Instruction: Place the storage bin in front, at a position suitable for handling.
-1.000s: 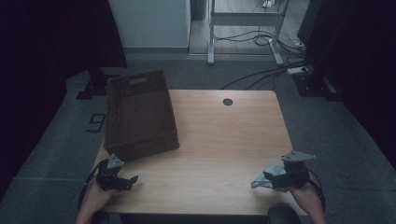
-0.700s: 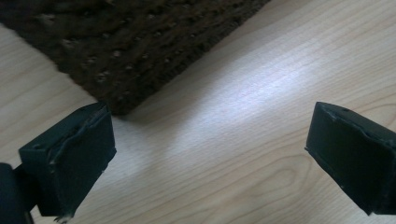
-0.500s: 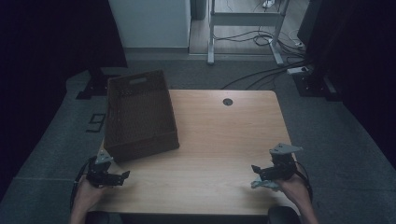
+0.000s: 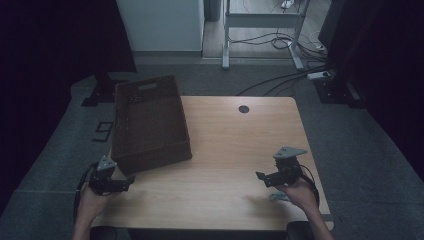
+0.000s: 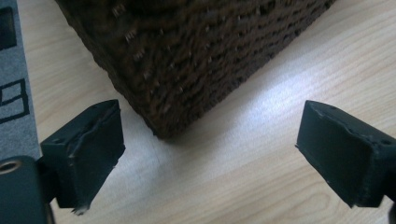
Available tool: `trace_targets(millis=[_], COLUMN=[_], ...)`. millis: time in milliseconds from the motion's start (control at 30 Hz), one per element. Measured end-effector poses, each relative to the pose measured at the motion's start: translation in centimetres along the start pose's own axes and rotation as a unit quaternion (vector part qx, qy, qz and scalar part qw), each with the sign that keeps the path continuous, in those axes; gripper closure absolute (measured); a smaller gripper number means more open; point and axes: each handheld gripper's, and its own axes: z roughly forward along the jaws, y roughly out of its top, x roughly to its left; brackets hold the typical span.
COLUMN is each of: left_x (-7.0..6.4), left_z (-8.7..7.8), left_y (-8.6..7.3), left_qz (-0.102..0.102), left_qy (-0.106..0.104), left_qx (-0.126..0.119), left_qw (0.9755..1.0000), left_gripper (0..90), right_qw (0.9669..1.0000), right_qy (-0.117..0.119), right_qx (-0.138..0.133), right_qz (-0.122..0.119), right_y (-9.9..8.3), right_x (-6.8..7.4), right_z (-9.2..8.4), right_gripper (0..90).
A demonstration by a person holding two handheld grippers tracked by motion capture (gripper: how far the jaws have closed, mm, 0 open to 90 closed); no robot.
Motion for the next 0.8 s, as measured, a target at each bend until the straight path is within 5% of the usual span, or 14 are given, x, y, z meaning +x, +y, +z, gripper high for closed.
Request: trace_targets(millis=[333,800], left_x=[-0.4,-1.8], left_z=[0.0,0.1], left_y=[0.8,1.4], left_qz=[0.017,0.030], left_qy=[0.010,-0.018], left_qx=[0.002,0.005], left_qw=[0.9998,0.9994], left_gripper=[15.3,19.7], right_qw=[0.9997,0.9977], right_qy=[0.014,0.058], right_qx=[-0.002,0.000], right_qz=[-0.018,-0.036], right_y=[2.4,5.5], right_x=[0.9,2.2], right_z=[2.4,6.6], right_gripper=[7.7,12.6])
